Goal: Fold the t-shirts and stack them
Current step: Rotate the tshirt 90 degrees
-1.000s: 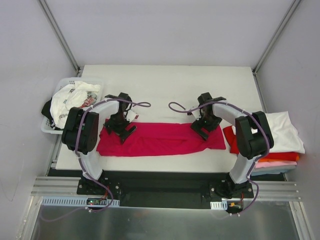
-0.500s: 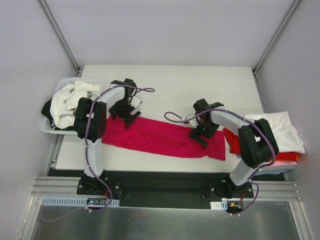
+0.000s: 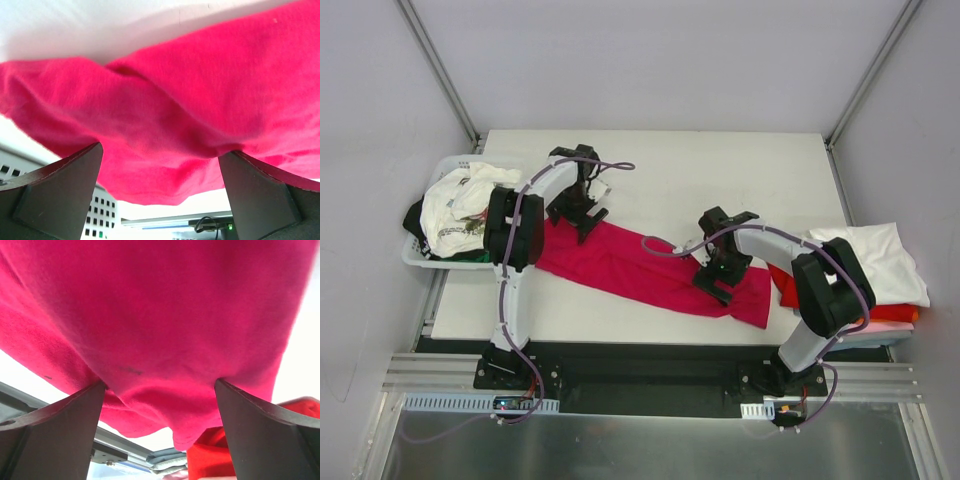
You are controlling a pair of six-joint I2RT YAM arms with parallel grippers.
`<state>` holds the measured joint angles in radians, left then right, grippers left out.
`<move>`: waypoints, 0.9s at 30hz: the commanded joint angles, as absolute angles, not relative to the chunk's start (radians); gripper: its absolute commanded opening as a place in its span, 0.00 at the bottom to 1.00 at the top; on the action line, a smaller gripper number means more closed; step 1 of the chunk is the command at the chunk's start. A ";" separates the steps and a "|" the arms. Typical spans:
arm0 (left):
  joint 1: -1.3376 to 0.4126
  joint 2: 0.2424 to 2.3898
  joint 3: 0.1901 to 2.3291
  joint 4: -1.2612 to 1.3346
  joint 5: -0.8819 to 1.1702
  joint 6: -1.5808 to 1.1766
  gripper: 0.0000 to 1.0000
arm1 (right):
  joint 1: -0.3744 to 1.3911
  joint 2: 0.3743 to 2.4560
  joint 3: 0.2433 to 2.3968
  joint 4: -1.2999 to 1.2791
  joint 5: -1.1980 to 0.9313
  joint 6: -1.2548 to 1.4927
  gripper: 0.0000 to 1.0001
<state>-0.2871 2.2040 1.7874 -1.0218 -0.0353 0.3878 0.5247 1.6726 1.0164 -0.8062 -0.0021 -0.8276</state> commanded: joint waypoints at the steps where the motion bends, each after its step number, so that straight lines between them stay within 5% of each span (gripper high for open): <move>1: -0.290 2.224 1.835 -1.069 -0.028 0.374 0.99 | 0.529 1.649 0.990 -0.801 -0.038 -0.828 0.96; 27: -0.290 2.310 2.035 -1.091 0.158 0.279 0.99 | 0.560 1.735 1.029 -0.746 -0.040 -0.813 0.96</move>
